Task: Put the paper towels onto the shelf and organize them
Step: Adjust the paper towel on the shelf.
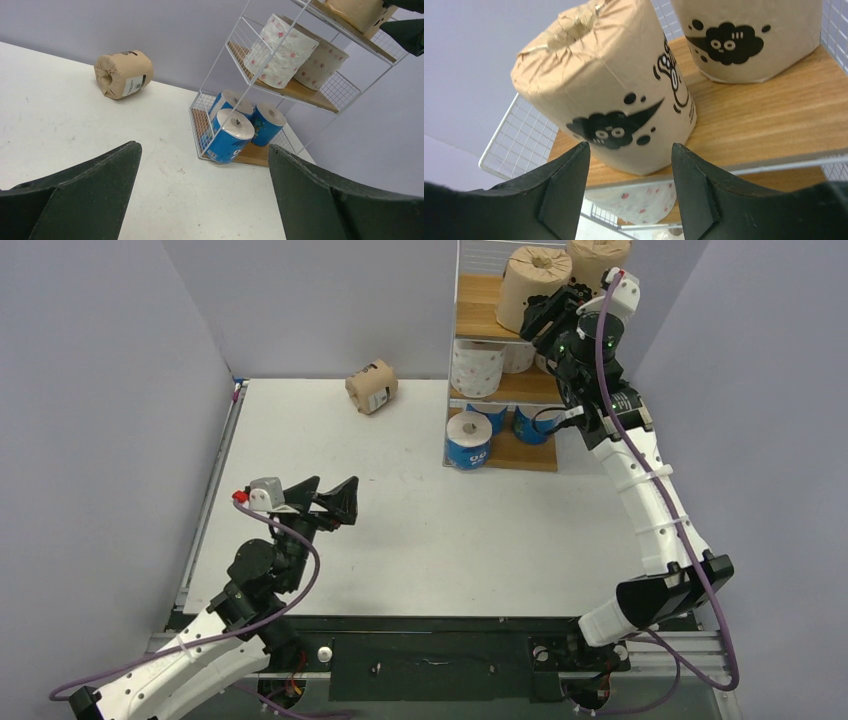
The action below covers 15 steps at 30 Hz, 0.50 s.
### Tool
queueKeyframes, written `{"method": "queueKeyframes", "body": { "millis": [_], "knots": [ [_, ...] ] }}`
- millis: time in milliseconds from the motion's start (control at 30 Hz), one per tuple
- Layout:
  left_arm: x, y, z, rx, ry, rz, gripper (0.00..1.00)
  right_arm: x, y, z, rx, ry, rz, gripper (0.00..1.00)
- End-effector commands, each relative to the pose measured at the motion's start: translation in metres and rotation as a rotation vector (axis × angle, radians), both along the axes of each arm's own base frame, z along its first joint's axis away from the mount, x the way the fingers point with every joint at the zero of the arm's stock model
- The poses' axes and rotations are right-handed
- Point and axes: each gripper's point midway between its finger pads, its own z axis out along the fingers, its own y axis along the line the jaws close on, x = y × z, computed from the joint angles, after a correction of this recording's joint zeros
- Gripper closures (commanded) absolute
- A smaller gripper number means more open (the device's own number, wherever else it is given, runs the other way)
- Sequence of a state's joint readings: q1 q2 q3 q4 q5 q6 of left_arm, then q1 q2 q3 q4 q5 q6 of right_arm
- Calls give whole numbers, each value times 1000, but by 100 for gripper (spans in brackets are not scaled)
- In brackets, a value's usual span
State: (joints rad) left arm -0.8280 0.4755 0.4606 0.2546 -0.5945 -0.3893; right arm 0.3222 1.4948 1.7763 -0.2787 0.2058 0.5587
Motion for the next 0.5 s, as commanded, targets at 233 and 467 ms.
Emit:
{"method": "queueKeyframes", "body": {
  "millis": [233,467],
  "knots": [
    [-13,17,-11,-19,31,13,2,29,7,22,-30,-27,-3,43],
    [-13,16,-11,-9,35,4,2,49,14,13,-21,-13,1,43]
  ]
}}
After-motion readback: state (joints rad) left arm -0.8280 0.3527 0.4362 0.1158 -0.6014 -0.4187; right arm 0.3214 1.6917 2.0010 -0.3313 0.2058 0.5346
